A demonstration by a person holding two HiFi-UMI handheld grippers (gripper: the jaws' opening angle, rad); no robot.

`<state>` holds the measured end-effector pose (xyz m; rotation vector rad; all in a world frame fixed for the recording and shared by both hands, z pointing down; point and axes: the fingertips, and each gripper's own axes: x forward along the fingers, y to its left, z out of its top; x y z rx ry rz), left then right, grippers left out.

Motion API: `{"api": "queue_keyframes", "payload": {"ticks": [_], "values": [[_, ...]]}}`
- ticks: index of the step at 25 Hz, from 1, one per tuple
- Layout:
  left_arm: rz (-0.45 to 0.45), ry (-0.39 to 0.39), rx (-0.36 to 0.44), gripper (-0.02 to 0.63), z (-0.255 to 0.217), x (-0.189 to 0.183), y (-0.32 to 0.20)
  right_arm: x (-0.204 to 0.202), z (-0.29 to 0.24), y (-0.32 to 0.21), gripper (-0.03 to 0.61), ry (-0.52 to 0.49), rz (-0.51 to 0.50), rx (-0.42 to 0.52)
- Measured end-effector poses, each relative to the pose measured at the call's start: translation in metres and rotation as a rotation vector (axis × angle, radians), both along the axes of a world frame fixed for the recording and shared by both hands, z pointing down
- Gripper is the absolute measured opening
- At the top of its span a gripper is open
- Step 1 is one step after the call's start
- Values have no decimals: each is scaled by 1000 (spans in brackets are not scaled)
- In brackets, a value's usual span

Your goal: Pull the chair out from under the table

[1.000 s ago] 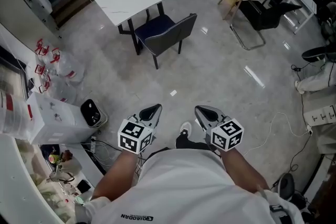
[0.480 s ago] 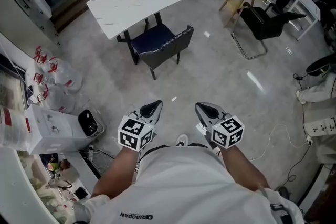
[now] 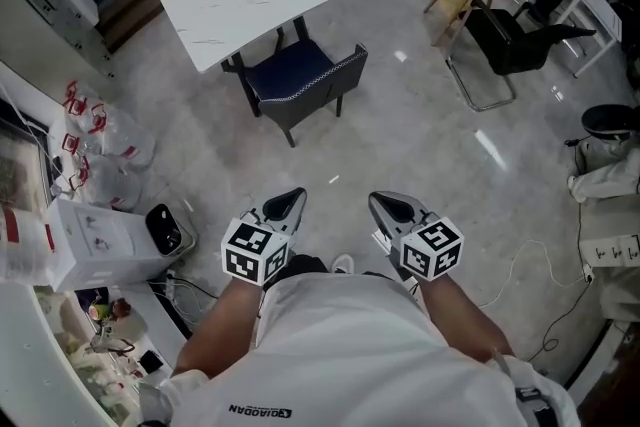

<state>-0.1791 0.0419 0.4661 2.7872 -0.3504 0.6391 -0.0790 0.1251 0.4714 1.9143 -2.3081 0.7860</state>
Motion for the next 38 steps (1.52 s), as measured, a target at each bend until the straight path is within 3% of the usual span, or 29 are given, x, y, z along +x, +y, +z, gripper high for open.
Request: {"api": "queue_keyframes", "payload": {"ticks": [10, 18, 38], "values": [[39, -18, -23, 8, 8, 30, -16, 28, 11, -6, 6, -8, 31, -34], [41, -14, -49, 8, 18, 72, -60, 59, 25, -39, 6, -15, 36, -74], [-3, 9, 6, 8, -2, 150, -258, 159, 9, -242, 6, 65, 1, -91]]}}
